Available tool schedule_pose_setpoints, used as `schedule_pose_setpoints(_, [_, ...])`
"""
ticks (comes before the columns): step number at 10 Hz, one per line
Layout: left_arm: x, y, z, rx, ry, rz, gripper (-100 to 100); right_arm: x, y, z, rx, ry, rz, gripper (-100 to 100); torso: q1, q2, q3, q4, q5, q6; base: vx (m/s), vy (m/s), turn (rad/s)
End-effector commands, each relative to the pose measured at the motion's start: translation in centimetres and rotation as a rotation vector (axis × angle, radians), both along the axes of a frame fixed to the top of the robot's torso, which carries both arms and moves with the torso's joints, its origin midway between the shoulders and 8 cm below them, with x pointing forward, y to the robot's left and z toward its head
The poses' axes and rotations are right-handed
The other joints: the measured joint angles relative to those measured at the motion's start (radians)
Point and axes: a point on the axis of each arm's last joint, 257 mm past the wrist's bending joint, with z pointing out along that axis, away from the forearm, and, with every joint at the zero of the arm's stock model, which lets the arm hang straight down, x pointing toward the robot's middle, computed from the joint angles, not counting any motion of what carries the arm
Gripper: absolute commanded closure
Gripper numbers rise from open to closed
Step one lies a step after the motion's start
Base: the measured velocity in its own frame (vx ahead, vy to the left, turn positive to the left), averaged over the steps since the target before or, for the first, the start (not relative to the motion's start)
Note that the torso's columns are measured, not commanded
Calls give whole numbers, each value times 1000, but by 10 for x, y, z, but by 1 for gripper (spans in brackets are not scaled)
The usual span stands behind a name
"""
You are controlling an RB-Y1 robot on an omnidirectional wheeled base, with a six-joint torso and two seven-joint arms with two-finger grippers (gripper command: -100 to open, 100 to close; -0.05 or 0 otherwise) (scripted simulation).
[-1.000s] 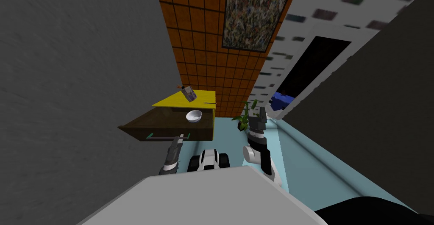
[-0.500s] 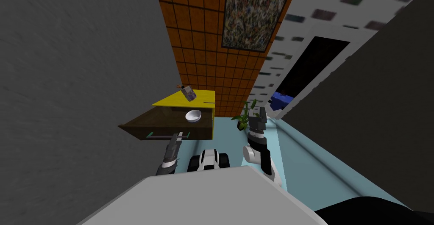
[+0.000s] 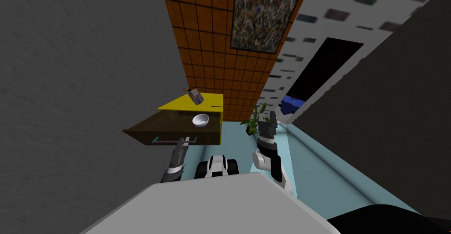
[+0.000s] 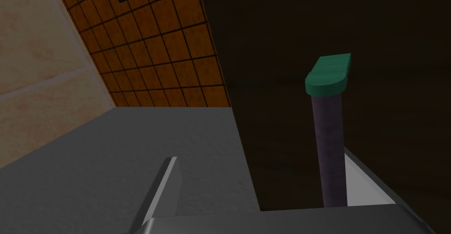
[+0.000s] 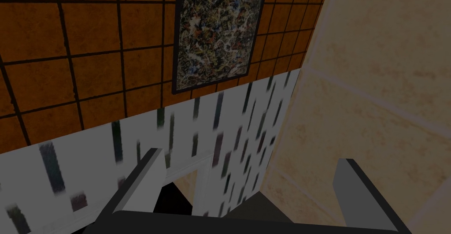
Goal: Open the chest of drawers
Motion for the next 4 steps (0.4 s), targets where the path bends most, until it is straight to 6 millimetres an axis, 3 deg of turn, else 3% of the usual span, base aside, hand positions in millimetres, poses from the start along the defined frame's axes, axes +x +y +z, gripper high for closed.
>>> schedule_pose_setpoints(1, [0,0,-1,0,3,1,0,0,0,0,0,0,0,0,1,-1,-1,-1,1,0,0,0,0])
schedule_pose_setpoints(4, [0,1,-3,0,8,2,0,0,0,0,0,0,0,0,2,-3,-1,-2,2,0,0,0,0])
